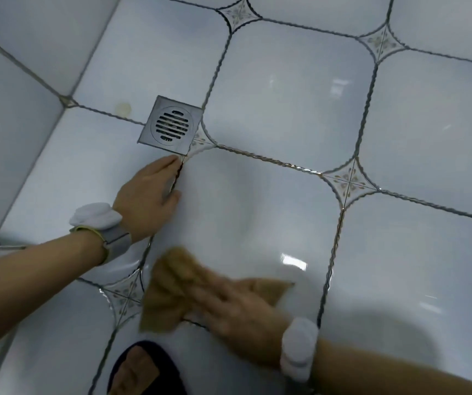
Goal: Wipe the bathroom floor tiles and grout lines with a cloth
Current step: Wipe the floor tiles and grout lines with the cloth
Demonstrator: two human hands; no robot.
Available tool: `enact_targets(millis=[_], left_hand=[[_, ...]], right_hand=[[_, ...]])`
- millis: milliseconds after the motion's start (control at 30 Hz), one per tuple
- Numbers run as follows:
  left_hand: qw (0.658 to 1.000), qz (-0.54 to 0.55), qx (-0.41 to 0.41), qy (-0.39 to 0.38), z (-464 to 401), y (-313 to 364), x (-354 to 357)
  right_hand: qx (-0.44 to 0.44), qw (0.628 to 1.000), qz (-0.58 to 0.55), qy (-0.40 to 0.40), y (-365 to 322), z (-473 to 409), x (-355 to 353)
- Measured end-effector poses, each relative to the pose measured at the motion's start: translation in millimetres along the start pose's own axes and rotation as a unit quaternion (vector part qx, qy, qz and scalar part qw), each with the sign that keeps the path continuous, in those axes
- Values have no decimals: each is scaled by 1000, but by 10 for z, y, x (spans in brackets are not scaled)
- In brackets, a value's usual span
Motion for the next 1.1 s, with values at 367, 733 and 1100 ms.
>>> enact_targets(millis=[367, 733, 1100], left_hand=[[985, 121, -120, 1, 341, -309, -95], [958, 145, -248, 8, 899, -774, -83], [916, 182, -357, -1, 1615, -826, 38]], right_hand=[[149, 985, 48, 78, 1903, -830, -1339], [-257, 925, 39, -276, 375, -710, -231], [137, 989, 48, 7, 1126, -2461, -230]])
Point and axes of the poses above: each hand's wrist, its own z-axis away from the middle knuckle, its own x-axis out of the palm, y = z × x, the point moved 5 cm from there along -z, towards the middle knuckle, and after that the axes turned 15 degrees about -z, right-handed, at the moved point
